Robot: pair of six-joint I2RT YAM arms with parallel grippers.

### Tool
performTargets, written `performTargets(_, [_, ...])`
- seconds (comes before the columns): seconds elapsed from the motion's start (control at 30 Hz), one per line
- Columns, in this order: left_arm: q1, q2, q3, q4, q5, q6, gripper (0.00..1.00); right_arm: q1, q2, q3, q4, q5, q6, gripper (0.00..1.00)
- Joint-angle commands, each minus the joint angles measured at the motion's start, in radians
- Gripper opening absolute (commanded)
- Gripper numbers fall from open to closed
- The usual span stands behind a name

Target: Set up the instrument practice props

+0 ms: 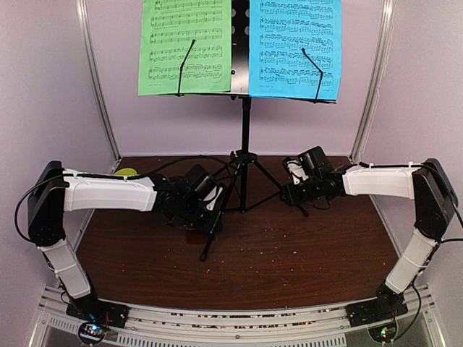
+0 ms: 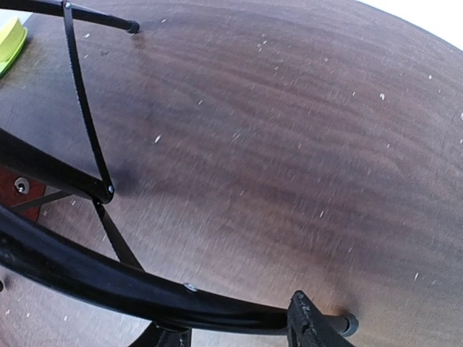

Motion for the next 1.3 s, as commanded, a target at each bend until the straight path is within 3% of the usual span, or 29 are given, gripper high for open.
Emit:
performTargets(0.0, [0.040,0.032,0.070,0.059,0.015,0.023,0.12,-0.026,0.048,0.074,0.006,0.043,-0.023,0.45])
performTargets(0.2, [0.068,0.087,0.149,0.067,0.020,0.035,0.17,-0.038,0.095,0.151,-0.007,0.065,-0.033,0.45])
performTargets(0.37, [0.072,0.081,0.210,0.043,0.029,0.078,0.30,-0.038,0.076,0.162,-0.004,0.027,-0.052,0.50])
performTargets(0.77, [0.079,-0.174,0.104,0.008,0.018,0.080,0.60,-0.004,-0.079,0.037,0.043,-0.041,-0.011,0.66])
performTargets(0.97, [0.109,-0.318,0.076,-0.111,-0.151,0.035,0.73,0.023,-0.181,-0.044,0.061,-0.036,0.023,0.72])
performTargets(1.03, [0.110,-0.332,0.096,-0.161,-0.227,-0.008,0.82,0.027,-0.217,-0.066,0.063,-0.021,0.037,0.75])
performTargets(1.17, [0.109,-0.313,0.143,-0.184,-0.290,-0.142,0.97,0.028,-0.277,-0.106,0.065,0.031,0.057,0.81])
performTargets(1.27, [0.109,-0.259,0.194,-0.197,-0.324,-0.228,0.98,0.028,-0.321,-0.129,0.061,0.088,0.074,0.88])
